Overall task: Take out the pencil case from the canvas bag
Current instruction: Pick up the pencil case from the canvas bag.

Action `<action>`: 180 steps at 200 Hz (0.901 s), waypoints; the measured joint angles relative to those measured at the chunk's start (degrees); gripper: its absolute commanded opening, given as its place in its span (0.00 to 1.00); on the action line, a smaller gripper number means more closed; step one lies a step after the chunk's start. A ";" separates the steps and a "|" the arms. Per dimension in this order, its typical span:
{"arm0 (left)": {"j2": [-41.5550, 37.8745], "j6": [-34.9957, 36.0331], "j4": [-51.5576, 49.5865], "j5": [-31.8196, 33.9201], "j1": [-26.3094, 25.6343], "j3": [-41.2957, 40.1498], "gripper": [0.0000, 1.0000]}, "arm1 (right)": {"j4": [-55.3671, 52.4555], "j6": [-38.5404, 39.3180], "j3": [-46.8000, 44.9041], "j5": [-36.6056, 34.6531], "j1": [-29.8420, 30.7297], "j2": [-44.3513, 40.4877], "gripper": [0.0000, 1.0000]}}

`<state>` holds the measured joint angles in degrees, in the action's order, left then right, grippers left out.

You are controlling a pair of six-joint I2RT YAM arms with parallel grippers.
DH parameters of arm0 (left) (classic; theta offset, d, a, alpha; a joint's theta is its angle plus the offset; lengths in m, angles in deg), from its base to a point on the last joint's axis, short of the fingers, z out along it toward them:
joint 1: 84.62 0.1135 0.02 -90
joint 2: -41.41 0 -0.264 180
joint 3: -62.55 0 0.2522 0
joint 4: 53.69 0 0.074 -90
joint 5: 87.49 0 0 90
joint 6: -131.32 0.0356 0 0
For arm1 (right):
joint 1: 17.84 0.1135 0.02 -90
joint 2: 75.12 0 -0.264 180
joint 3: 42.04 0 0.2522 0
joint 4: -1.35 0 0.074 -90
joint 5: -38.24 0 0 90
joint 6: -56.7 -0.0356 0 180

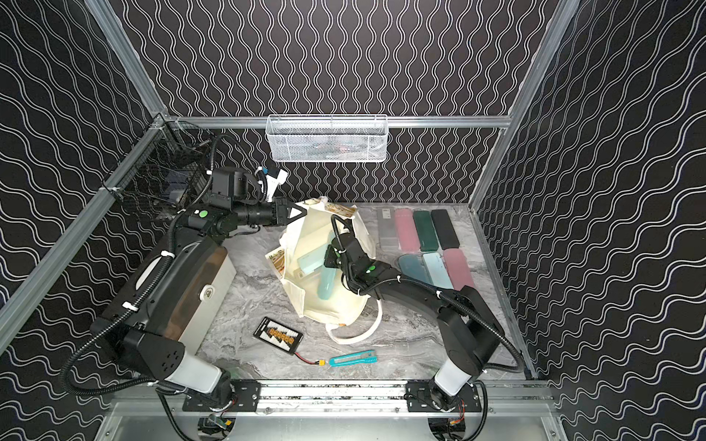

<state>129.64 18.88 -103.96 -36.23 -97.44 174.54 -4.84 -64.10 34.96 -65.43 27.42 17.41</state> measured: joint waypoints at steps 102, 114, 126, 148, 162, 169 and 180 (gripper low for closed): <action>3.04 0.02 -5.79 14.03 -0.04 6.88 0.00 | 5.57 18.86 -1.49 14.95 -0.04 -10.23 0.10; 3.50 0.07 -6.84 15.78 -0.04 7.63 0.00 | 5.33 19.54 -0.63 16.35 -0.04 -11.34 0.10; 3.72 0.09 -7.89 17.59 -0.04 8.04 0.00 | 4.81 19.93 0.33 17.62 -0.04 -12.48 0.10; 4.15 0.31 -9.94 20.68 0.00 9.29 0.00 | 2.47 20.87 2.62 19.15 -0.04 -14.27 0.10; 4.59 1.07 -11.13 22.36 0.00 10.21 0.00 | 0.90 21.27 3.76 19.61 -0.04 -15.78 0.09; 4.85 1.27 -11.52 23.06 0.00 10.67 0.00 | -0.17 21.44 4.48 19.74 -0.04 -16.52 0.09; 5.20 1.53 -12.22 24.22 0.04 11.50 0.00 | -1.97 21.77 5.68 19.69 -0.04 -17.57 0.08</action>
<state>134.84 20.41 -116.18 -12.01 -97.40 186.04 -6.80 -42.33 40.64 -45.74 27.37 -0.17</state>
